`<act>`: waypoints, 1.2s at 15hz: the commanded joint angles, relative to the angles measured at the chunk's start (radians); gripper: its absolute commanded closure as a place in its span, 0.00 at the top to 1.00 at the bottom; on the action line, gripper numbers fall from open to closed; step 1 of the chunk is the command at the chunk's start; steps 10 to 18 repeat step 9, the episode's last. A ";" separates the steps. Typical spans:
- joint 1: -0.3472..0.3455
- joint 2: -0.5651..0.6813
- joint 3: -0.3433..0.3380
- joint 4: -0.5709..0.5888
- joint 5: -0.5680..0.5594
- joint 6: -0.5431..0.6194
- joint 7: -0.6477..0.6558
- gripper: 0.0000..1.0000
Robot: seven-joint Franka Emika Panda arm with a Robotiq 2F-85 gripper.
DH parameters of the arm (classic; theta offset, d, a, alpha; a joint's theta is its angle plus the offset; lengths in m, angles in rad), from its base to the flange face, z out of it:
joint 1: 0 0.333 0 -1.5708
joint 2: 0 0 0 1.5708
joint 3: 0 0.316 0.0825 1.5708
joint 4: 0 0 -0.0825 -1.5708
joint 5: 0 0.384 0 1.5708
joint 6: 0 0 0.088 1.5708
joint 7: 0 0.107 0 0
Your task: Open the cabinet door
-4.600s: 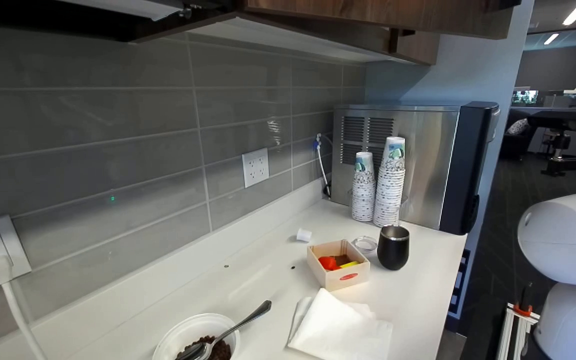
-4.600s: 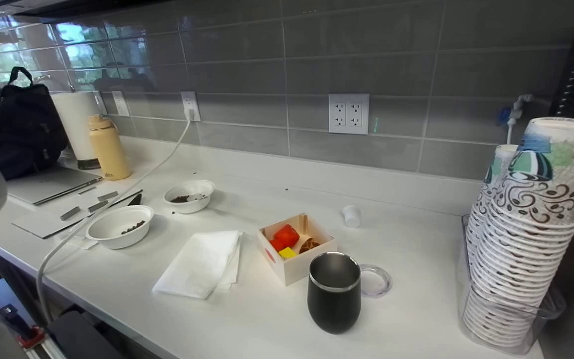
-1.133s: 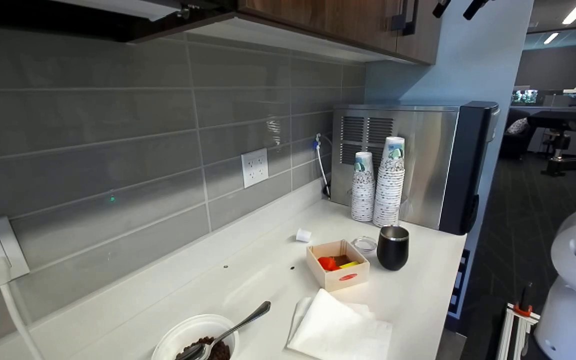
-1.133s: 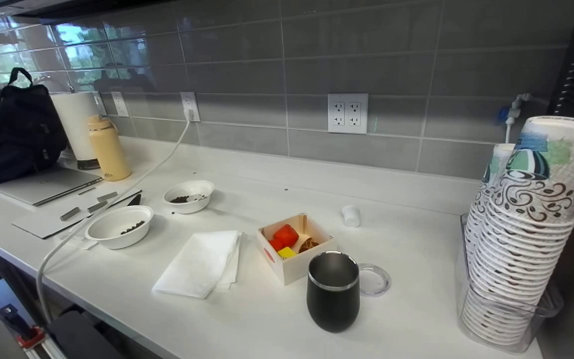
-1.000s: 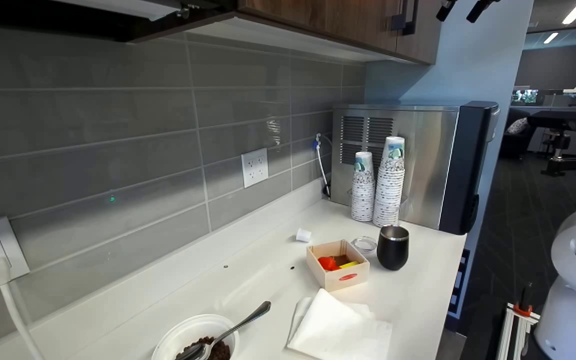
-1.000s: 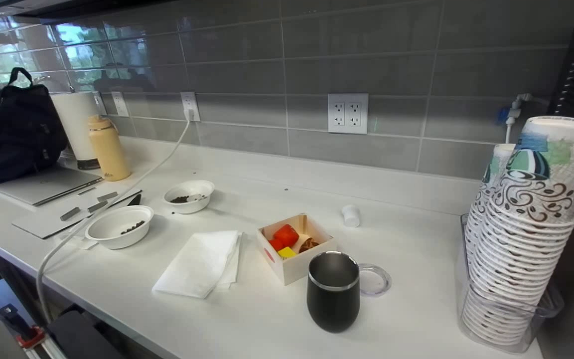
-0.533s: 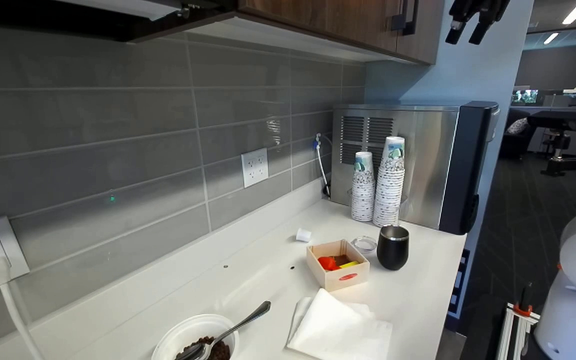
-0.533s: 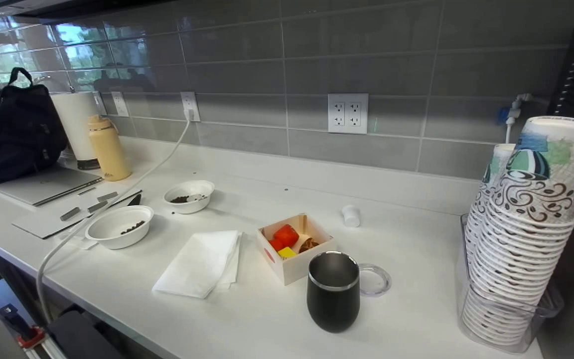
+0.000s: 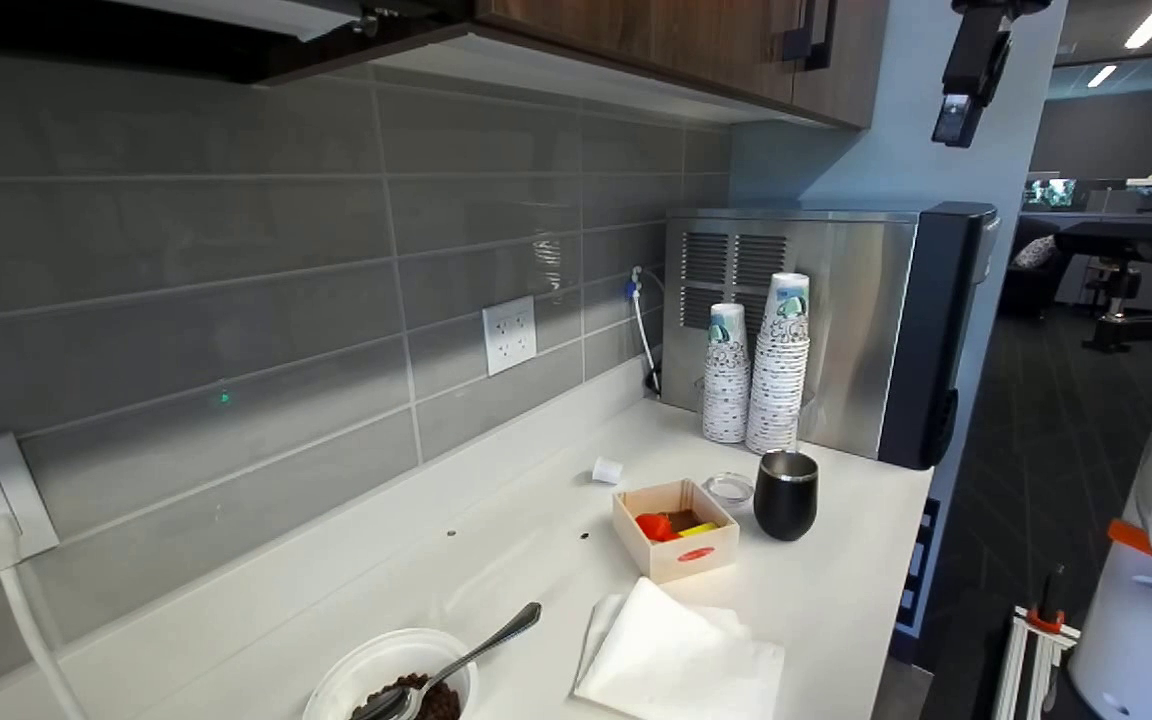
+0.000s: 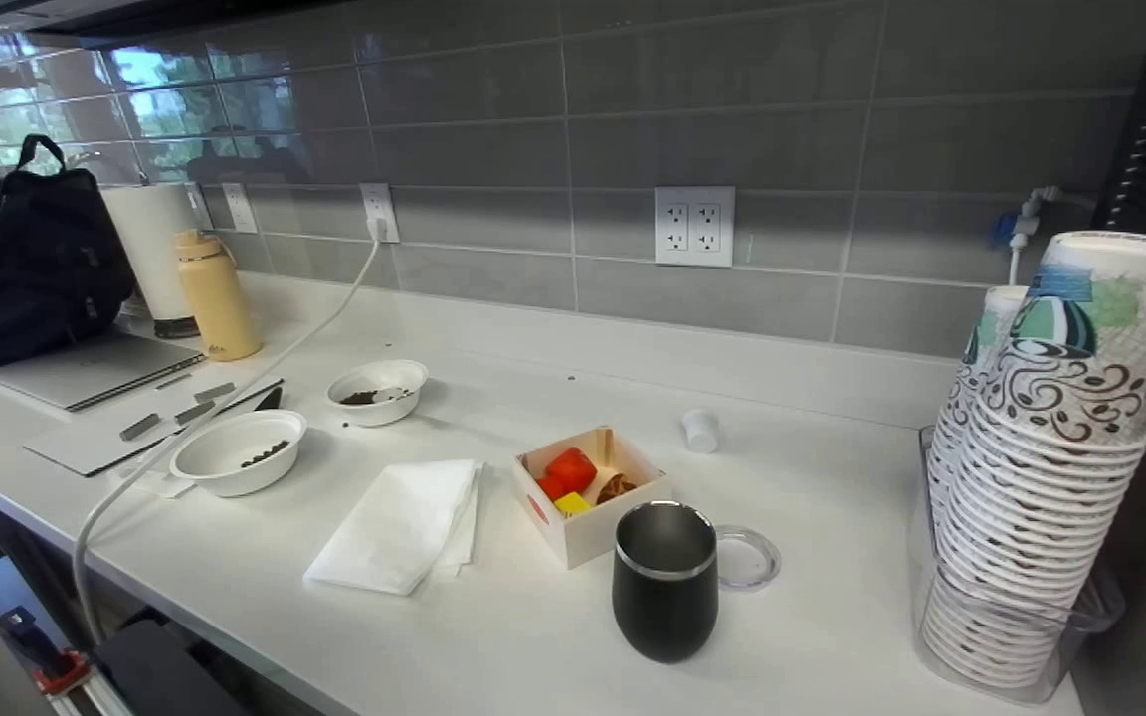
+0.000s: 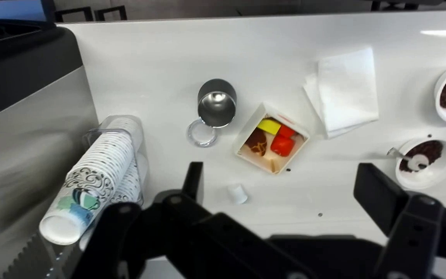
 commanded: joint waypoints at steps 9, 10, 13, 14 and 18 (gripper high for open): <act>0.129 -0.020 0.082 -0.129 0.017 -0.022 0.006 1.00; 0.129 -0.020 0.082 -0.129 0.017 -0.022 0.006 1.00; 0.129 -0.020 0.082 -0.129 0.017 -0.022 0.006 1.00; 0.129 -0.020 0.082 -0.129 0.017 -0.022 0.006 1.00; 0.129 -0.020 0.082 -0.129 0.017 -0.022 0.006 1.00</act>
